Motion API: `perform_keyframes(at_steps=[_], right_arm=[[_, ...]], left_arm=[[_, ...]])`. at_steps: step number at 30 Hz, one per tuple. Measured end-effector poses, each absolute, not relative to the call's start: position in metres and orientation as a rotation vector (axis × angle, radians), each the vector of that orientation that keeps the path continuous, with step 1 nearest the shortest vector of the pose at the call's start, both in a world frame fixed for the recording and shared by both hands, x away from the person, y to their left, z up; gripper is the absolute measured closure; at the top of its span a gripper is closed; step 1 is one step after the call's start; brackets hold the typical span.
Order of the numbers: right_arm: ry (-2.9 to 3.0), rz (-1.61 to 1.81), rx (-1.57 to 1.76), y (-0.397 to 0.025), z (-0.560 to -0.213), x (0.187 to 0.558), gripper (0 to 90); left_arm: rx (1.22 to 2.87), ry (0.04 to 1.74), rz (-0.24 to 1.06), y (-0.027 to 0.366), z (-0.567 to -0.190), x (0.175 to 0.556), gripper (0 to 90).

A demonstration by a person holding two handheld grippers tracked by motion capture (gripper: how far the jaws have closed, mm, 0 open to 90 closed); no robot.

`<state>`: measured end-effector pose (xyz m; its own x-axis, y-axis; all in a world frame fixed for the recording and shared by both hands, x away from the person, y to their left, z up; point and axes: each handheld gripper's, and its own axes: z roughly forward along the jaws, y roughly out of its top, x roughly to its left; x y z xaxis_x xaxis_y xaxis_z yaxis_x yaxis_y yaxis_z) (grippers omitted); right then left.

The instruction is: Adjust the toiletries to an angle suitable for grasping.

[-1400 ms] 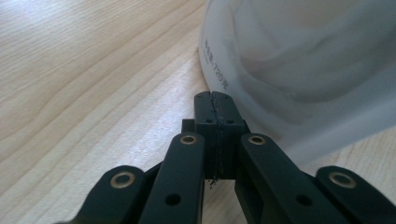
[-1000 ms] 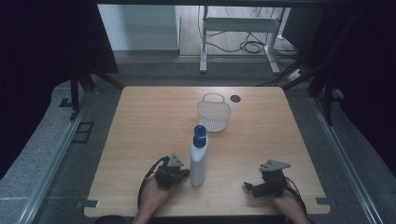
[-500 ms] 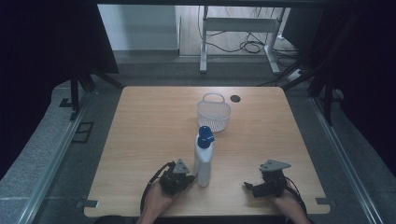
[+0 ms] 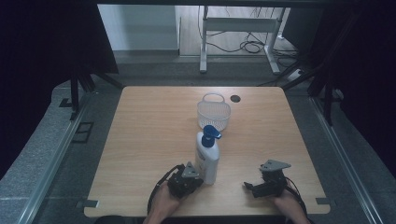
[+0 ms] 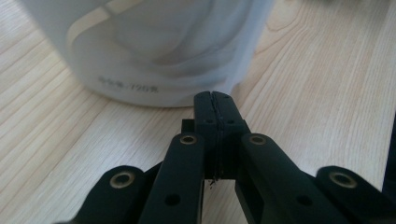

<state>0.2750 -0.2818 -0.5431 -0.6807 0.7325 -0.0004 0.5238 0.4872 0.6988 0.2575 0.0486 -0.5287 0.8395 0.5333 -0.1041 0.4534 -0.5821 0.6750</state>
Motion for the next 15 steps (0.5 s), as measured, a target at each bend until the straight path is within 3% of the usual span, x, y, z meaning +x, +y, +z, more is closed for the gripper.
perform_keyframes(at_steps=[15], right_arm=[[2.439, 0.993, 1.062, -0.282, -0.543, 0.275, 0.0]], left_arm=[[2.291, 0.669, 0.201, 0.022, -0.532, 0.267, 87.2]])
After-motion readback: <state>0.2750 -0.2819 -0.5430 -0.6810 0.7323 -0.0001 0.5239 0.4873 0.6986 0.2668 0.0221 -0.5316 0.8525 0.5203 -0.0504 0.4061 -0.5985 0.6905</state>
